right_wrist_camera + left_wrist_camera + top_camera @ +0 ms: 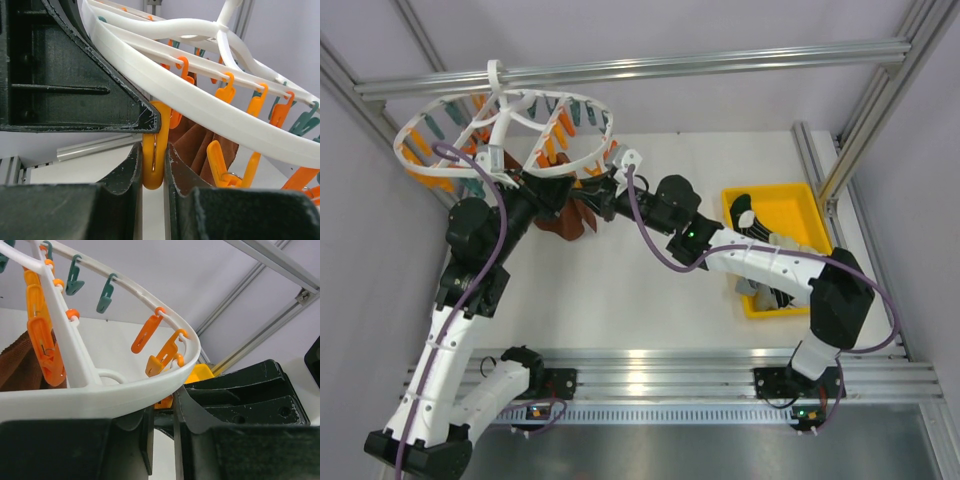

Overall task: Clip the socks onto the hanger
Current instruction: Open the clamp at the hanger.

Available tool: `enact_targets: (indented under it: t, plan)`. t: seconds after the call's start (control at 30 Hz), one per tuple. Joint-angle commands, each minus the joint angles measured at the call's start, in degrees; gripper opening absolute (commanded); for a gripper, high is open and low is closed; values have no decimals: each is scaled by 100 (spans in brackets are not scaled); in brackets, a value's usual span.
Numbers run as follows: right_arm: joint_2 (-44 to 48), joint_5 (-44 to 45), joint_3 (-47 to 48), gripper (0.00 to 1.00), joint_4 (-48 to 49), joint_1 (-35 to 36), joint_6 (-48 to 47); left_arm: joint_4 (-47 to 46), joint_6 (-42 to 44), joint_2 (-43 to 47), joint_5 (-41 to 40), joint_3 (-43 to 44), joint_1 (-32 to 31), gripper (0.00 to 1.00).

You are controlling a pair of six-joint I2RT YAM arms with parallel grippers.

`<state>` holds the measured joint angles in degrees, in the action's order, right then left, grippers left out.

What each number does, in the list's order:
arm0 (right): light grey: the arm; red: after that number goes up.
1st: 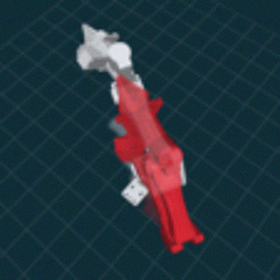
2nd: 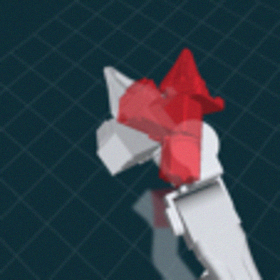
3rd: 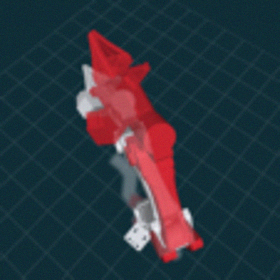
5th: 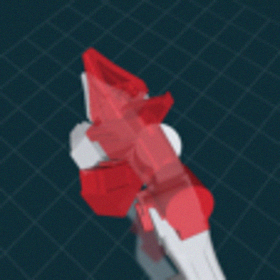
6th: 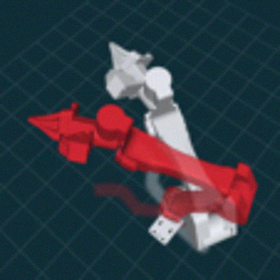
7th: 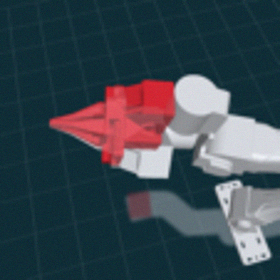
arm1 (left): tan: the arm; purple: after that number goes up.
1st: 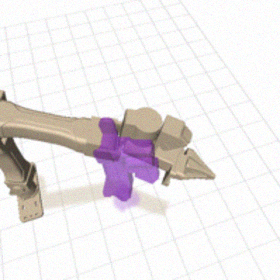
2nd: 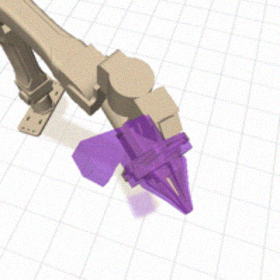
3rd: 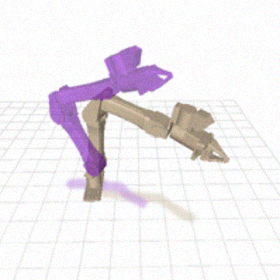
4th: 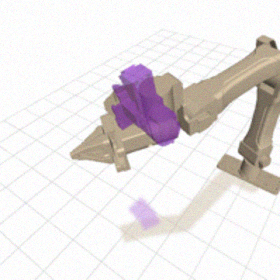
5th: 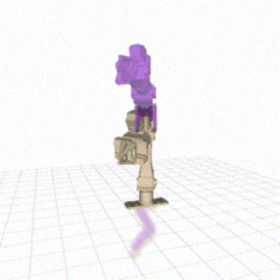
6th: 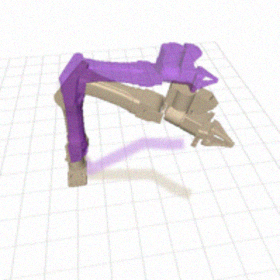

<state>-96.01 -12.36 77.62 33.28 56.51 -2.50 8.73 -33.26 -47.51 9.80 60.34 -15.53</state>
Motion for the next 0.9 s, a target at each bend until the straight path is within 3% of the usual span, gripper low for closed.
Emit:
enact_targets:
  t: [0.0,0.07,0.1,0.13,0.3,0.5,0.8,0.87]
  plan:
    - [258,-1181,68,0,56,563,-180,-1031,39,-295,30,119,6,15]
    - [267,-1172,51,0,21,571,-224,-961,21,-259,22,101,6,4]
    - [267,-1146,51,8,-75,545,-259,-909,30,-198,4,75,6,0]
    - [267,-1146,51,8,-76,545,-260,-908,30,-198,4,75,6,0]
    - [345,-1040,104,38,-453,466,-251,-743,56,-110,22,40,6,0]
    - [784,-1066,-211,59,-1226,-95,-40,-697,126,-57,57,-31,6,0]
    - [1742,-1901,-1038,71,-2974,-1229,-75,-689,161,-22,136,-83,6,0]
    - [1874,-2243,-1048,73,-3869,-1658,-197,-680,179,-22,145,-83,6,0]
